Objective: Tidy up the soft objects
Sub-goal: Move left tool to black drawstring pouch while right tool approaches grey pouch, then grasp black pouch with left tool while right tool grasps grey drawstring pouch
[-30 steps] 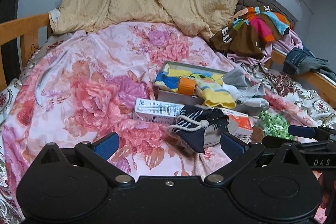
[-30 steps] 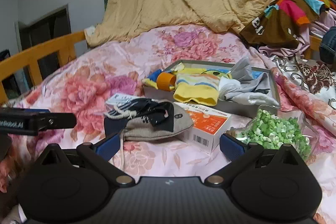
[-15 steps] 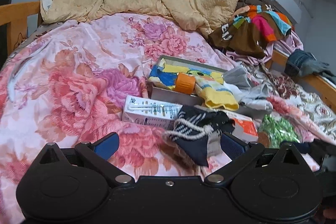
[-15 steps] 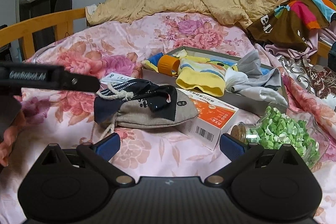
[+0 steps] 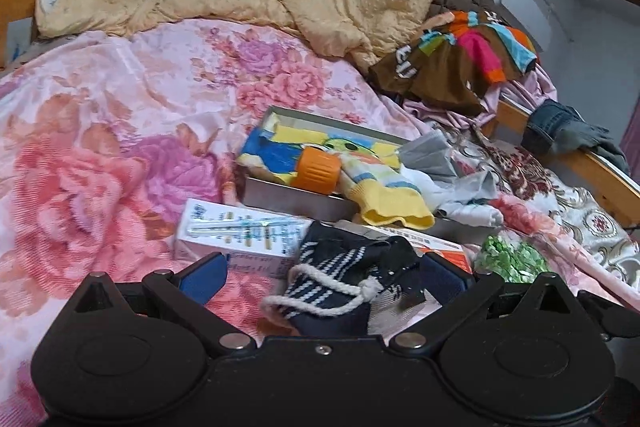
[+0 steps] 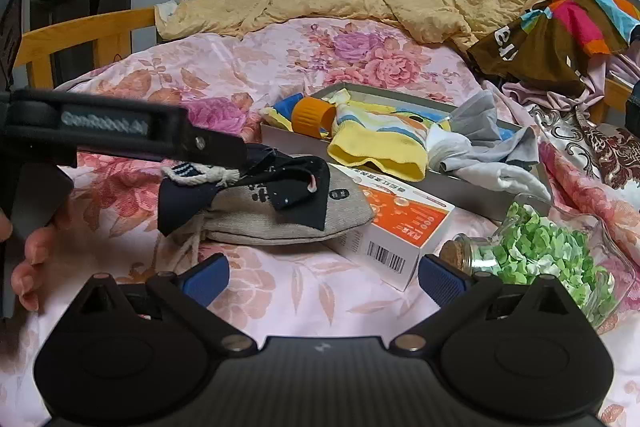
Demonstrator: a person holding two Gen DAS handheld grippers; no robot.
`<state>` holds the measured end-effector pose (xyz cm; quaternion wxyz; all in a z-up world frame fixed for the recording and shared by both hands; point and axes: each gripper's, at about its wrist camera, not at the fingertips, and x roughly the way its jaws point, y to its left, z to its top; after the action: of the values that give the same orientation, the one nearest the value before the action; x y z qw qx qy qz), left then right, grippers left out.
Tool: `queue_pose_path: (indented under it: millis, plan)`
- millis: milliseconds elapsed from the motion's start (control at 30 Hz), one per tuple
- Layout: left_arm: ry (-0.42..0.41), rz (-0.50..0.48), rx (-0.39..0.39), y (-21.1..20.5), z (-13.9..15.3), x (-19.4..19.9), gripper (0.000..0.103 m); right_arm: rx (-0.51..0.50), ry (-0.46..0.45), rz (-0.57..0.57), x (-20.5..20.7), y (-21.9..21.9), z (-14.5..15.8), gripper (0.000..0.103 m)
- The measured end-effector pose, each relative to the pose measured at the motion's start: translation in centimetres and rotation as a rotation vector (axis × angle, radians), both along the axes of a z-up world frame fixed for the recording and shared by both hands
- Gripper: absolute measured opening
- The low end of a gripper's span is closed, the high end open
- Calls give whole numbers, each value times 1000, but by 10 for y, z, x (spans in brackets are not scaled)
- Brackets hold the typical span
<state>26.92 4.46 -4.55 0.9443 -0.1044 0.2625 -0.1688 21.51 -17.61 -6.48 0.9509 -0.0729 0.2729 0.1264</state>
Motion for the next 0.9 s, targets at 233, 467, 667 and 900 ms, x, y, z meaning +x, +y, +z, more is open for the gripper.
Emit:
queue_pose_path:
  millis: [233,467,667,900]
  plan:
    - [61,-26,8,-4,-11,12,75,17,-14,-12,6,-4,-3,103]
    - [95,-22,-29,4,-12,18,37,31,-37,25,7,0,-5,103]
    - [157,67,-102,23,-16,25,19,26,-64,74,9,8,-7,103]
    - [193,177,-130,42,-20,27,15,37,-96,156,18,20,-7,103]
